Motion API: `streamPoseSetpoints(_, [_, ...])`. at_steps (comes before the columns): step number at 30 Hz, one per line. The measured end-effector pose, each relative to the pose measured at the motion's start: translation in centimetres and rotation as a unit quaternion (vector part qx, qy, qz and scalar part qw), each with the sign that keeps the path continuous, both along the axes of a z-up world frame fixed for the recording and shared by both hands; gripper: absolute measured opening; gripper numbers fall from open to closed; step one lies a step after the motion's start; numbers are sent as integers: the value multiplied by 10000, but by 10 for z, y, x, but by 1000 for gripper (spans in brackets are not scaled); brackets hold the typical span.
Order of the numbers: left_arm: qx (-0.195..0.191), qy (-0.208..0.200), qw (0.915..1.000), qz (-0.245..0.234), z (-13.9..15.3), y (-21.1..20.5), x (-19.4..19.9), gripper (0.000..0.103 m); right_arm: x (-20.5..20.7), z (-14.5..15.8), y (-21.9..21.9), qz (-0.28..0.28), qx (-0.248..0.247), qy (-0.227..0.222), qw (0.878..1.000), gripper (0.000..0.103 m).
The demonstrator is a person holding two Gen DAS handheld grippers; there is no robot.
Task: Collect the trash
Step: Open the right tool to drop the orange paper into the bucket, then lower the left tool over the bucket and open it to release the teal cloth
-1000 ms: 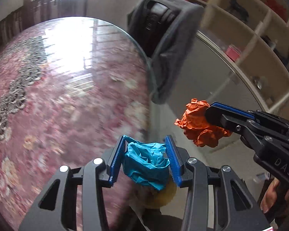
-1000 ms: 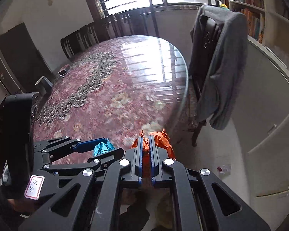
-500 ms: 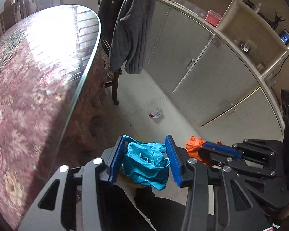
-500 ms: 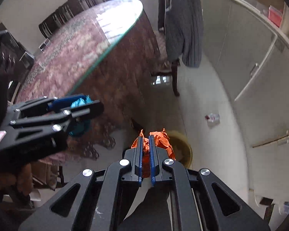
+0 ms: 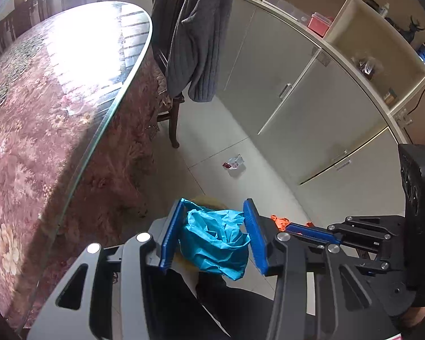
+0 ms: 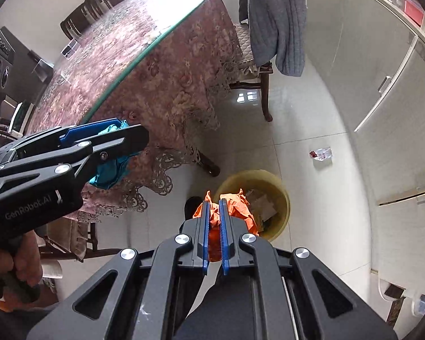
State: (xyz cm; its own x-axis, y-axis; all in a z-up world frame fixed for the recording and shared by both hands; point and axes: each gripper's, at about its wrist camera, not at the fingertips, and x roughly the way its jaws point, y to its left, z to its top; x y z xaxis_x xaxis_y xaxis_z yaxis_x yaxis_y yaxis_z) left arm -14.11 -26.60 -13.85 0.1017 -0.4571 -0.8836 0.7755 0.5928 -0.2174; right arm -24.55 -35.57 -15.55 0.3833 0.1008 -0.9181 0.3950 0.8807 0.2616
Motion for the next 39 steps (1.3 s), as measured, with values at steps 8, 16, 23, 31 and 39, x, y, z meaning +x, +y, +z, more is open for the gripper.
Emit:
streamPoseSetpoints(8, [-8, -6, 10000, -4, 2, 1, 2, 45, 6, -1, 1, -14, 35, 9, 10000, 11])
streamPoseSetpoints(16, [-43, -6, 10000, -11, 5, -1, 6, 45, 13, 0, 3, 48, 46, 16, 10000, 22])
streamPoseSetpoints(23, [-57, 26, 10000, -42, 5, -2, 8, 45, 18, 3, 2, 1, 1, -5, 10000, 26])
streamPoseSetpoints(31, [-95, 95, 9995, -273, 6, -14, 2, 45, 12, 13, -10, -285, -66, -136, 9995, 26])
streamPoseSetpoints(39, [-162, 310, 9973, -651, 3, -33, -13, 45, -14, 17, -34, -783, -110, -156, 9967, 26])
